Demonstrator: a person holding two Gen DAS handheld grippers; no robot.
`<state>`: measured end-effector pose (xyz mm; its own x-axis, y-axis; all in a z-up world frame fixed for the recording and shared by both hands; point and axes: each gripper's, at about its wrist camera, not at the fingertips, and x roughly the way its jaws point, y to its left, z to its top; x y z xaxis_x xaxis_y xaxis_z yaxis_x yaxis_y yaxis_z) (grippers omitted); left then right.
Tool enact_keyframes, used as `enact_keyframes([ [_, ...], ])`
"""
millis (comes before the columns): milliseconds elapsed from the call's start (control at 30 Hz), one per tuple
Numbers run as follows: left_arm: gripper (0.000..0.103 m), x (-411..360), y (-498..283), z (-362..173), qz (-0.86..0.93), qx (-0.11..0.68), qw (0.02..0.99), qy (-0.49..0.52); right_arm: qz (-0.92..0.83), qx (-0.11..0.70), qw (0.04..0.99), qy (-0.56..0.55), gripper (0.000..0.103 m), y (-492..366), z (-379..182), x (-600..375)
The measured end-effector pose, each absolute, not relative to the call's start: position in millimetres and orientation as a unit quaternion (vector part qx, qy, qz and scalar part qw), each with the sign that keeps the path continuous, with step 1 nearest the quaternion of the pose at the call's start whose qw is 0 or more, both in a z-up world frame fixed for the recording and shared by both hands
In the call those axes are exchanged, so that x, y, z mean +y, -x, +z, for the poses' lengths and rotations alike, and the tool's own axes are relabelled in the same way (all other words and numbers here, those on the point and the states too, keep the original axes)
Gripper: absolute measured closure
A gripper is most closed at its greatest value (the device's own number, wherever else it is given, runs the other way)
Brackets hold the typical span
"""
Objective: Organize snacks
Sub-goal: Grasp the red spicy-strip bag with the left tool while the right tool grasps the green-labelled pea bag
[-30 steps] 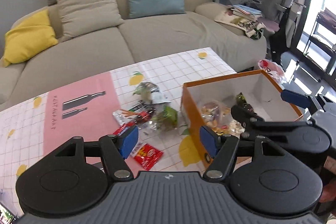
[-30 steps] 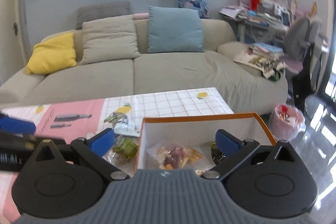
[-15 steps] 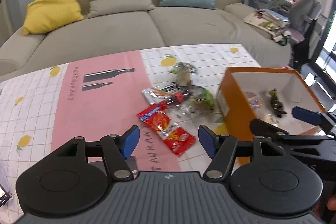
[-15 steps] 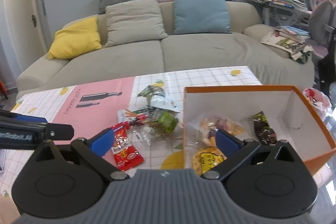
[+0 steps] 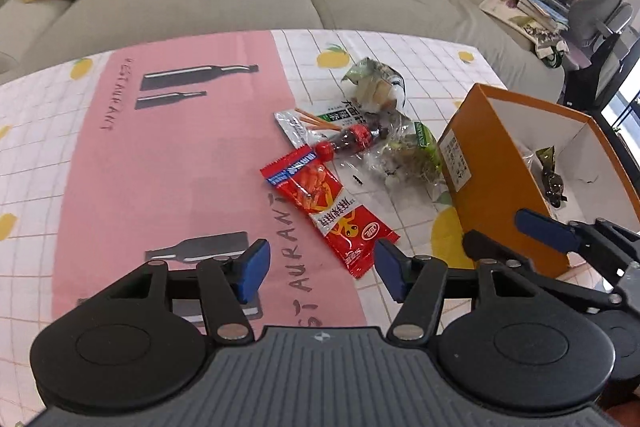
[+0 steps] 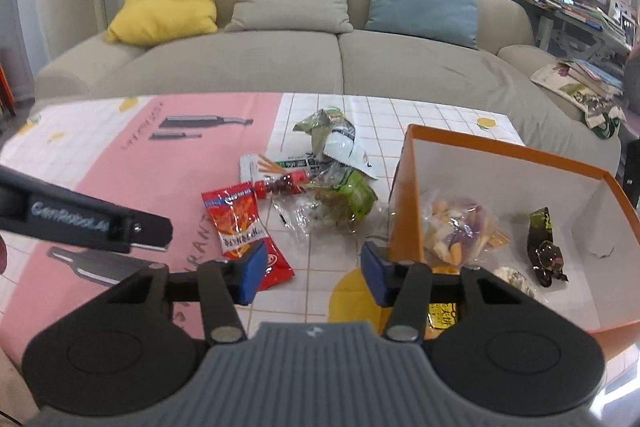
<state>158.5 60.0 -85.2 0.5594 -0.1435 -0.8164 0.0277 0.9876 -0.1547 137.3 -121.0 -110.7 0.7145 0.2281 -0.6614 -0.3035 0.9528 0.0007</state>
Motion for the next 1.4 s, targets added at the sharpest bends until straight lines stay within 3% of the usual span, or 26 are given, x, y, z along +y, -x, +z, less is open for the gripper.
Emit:
enact_keyframes([
  [500, 0.033, 69, -246, -126, -0.016, 0.562, 0.818, 0.122, 0.211, 0.404, 0.866, 0.208, 0.054, -230, -137, -82],
  [700, 0.029, 70, -268, -147, 0.009, 0.592, 0.787, 0.173, 0.25, 0.428, 0.824, 0.274, 0.047, -264, -144, -73],
  [800, 0.024, 65, -276, -152, 0.019, 0.599, 0.781, 0.175, 0.262, 0.434, 0.808, 0.301, 0.045, -278, -148, -69],
  [1000, 0.024, 61, -288, -162, 0.053, 0.609, 0.766, 0.197, 0.294, 0.435, 0.768, 0.367, 0.044, -294, -157, -62],
  [1233, 0.019, 48, -291, -164, 0.078, 0.602, 0.773, 0.185, 0.301, 0.442, 0.762, 0.366, 0.041, -310, -163, -65],
  [1267, 0.019, 47, -291, -164, 0.076, 0.601, 0.775, 0.178, 0.301, 0.442, 0.76, 0.369, 0.04, -311, -164, -64],
  [1400, 0.039, 48, -286, -163, 0.064, 0.596, 0.785, 0.157, 0.291, 0.439, 0.759, 0.382, 0.045, -313, -168, -64],
])
